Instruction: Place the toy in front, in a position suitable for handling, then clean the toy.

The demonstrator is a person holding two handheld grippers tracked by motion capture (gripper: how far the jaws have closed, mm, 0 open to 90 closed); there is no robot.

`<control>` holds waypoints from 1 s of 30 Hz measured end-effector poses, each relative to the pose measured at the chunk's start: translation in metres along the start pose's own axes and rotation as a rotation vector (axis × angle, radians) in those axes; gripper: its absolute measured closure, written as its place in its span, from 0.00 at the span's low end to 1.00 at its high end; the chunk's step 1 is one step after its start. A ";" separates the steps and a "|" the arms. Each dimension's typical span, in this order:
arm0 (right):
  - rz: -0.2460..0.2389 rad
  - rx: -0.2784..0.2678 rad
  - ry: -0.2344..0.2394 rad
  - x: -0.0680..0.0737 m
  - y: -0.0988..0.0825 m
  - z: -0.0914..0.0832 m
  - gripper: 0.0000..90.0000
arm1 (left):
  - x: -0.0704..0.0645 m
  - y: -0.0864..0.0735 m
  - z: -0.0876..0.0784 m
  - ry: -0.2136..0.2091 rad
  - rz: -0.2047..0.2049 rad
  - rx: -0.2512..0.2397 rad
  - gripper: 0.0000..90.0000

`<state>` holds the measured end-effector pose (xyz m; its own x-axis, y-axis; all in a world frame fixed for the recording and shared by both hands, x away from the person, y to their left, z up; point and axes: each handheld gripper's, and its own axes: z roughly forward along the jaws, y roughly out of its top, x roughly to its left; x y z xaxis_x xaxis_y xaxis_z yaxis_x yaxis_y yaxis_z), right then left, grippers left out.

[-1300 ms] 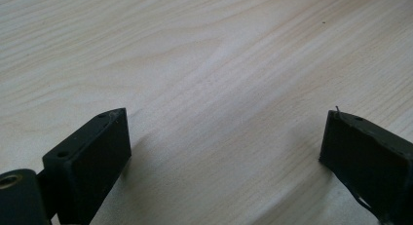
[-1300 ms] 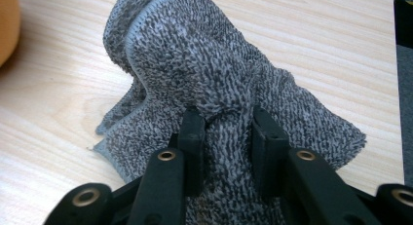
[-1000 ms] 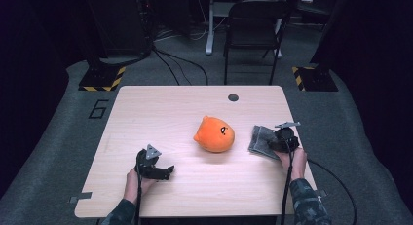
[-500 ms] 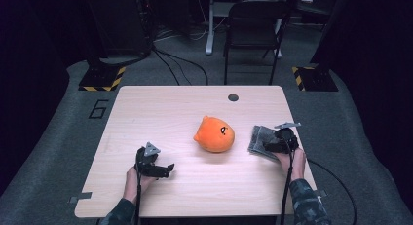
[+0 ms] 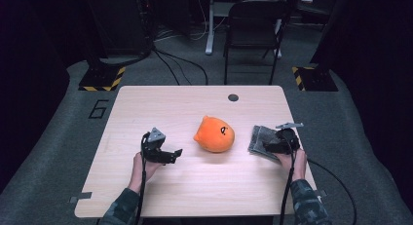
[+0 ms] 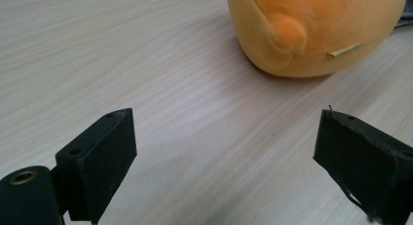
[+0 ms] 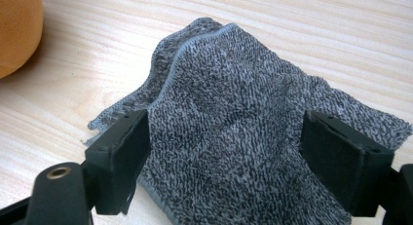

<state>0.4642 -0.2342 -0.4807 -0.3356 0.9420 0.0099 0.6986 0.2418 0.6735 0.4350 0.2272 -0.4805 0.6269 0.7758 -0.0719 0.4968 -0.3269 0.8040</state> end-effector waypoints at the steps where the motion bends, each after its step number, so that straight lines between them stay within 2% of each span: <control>1: -0.003 0.001 -0.001 0.000 0.000 0.000 0.20 | 0.000 0.003 0.003 -0.008 -0.006 -0.011 0.09; 6: 0.007 -0.001 -0.007 -0.003 -0.005 -0.007 0.20 | -0.004 0.016 0.011 -0.036 0.014 -0.016 0.09; 7: 0.013 -0.002 -0.009 -0.003 -0.006 -0.008 0.20 | -0.007 0.020 0.014 -0.045 0.028 -0.013 0.10; 12: 0.006 -0.006 -0.001 -0.002 -0.005 -0.009 0.20 | -0.014 0.025 0.023 -0.050 0.054 -0.002 0.11; 14: -0.002 -0.008 0.005 -0.001 -0.005 -0.008 0.20 | -0.020 0.027 0.028 -0.057 0.077 0.004 0.12; 16: -0.010 -0.003 0.010 0.002 -0.004 -0.007 0.20 | -0.021 0.029 0.030 -0.057 0.088 -0.002 0.16; 18: -0.018 -0.006 0.009 0.004 -0.003 -0.007 0.20 | -0.021 0.031 0.033 -0.061 0.083 -0.009 0.19; 22: -0.029 -0.006 0.012 0.005 -0.002 -0.005 0.20 | -0.017 0.034 0.040 -0.084 0.071 -0.014 0.33; 28: -0.032 0.000 0.014 0.006 -0.003 -0.004 0.20 | -0.019 0.035 0.051 -0.098 0.097 0.004 0.42; 30: -0.030 0.002 0.011 0.006 -0.003 -0.004 0.20 | -0.022 0.035 0.053 -0.114 0.099 -0.003 0.51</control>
<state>0.4576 -0.2298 -0.4797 -0.3631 0.9318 -0.0026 0.6893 0.2704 0.6722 0.4708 0.1704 -0.4823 0.7368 0.6736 -0.0584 0.4274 -0.3971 0.8122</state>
